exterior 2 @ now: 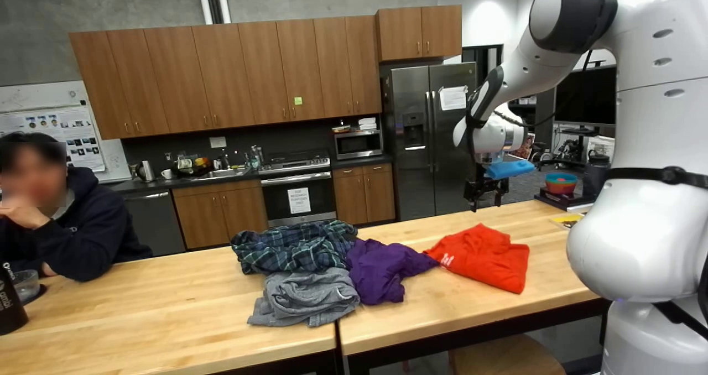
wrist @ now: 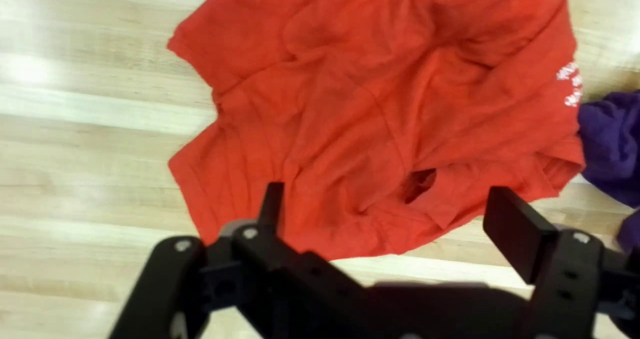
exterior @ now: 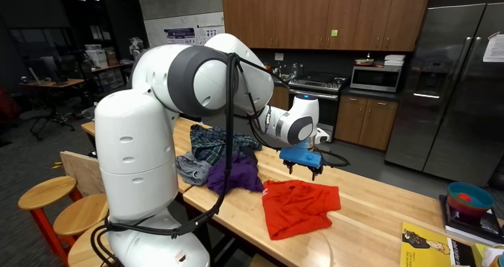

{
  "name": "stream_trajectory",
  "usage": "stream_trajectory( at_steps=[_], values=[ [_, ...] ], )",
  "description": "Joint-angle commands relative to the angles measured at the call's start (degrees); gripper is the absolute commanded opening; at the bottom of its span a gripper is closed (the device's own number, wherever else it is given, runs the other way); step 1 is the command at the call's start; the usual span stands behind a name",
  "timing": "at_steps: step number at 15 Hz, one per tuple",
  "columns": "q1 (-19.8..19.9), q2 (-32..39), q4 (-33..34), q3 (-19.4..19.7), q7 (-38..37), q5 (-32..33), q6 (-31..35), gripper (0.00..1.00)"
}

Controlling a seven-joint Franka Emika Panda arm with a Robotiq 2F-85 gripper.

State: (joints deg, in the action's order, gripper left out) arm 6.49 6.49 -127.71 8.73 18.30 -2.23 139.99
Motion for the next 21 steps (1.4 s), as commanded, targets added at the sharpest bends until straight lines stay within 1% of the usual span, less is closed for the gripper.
stream_trajectory(
  at_steps=[1,3,6,9,12,13,18,21],
  values=[
    [2.7,1.0,-0.5,0.6,4.4,5.0,6.0,1.0],
    [4.4,2.4,0.3,0.7,5.9,3.6,10.5,1.0],
    [8.1,4.7,2.6,-1.3,13.9,-5.8,12.9,1.0],
    [11.1,7.1,6.8,-3.1,20.8,-13.0,11.5,1.0],
    [13.4,11.0,13.2,-4.5,25.2,-17.2,8.7,1.0],
    [13.9,12.3,15.1,-4.9,25.9,-17.8,7.7,1.0],
    [14.8,19.9,26.2,-5.9,25.2,-16.2,1.5,1.0],
    [15.2,24.2,31.0,-7.1,25.0,-15.8,-1.3,1.0]
  ],
)
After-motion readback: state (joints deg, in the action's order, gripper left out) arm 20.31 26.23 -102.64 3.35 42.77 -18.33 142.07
